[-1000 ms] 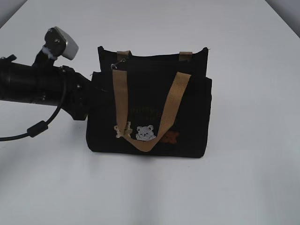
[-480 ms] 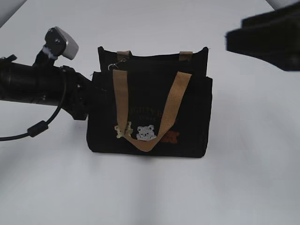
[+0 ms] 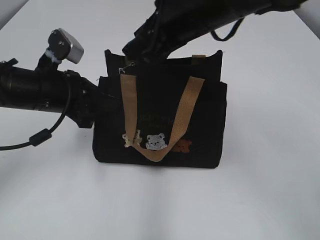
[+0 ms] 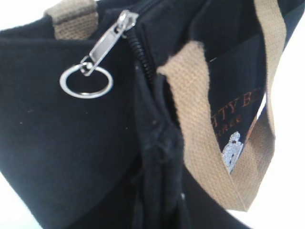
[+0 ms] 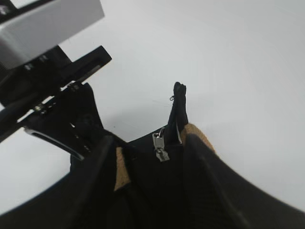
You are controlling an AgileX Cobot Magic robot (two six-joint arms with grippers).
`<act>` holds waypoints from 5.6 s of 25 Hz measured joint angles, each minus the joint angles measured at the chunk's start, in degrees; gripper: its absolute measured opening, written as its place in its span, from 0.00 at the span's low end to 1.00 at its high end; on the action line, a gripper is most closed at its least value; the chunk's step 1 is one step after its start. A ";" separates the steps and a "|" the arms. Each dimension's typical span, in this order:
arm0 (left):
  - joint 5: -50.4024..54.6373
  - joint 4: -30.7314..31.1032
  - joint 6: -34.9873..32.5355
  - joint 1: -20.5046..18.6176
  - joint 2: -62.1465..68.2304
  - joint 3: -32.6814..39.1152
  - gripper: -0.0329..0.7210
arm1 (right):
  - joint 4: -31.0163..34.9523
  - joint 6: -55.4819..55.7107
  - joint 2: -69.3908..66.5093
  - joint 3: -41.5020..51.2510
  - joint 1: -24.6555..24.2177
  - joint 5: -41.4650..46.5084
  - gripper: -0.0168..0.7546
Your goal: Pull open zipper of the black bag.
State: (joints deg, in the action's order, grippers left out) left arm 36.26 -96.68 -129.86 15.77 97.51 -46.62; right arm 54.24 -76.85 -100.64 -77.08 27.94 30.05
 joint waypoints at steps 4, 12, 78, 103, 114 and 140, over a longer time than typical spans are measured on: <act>0.07 0.00 0.00 0.00 0.00 0.00 0.13 | -7.33 5.87 -5.91 -6.49 2.10 0.24 0.50; 0.07 0.00 0.00 0.00 0.00 0.00 0.13 | -10.52 8.16 -9.36 -8.78 5.66 -0.49 0.49; 1.67 -0.46 0.00 0.60 0.54 -0.23 0.13 | -44.99 57.13 -0.58 -8.95 -5.74 21.62 0.02; -1.20 0.10 3.36 0.83 0.13 -0.24 0.24 | -52.66 67.07 0.17 -9.12 -6.52 29.66 0.22; -8.11 30.53 56.41 0.53 -10.95 -0.24 0.68 | -52.35 68.36 10.30 -8.69 -6.98 36.03 0.77; 19.89 86.67 124.39 0.41 -77.22 14.63 0.50 | -51.81 71.79 84.03 48.54 -6.98 33.23 0.76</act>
State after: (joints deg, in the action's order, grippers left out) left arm 56.15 -10.01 -5.47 16.19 20.30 -31.99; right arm 2.43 -5.06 -16.61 -28.54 20.96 63.28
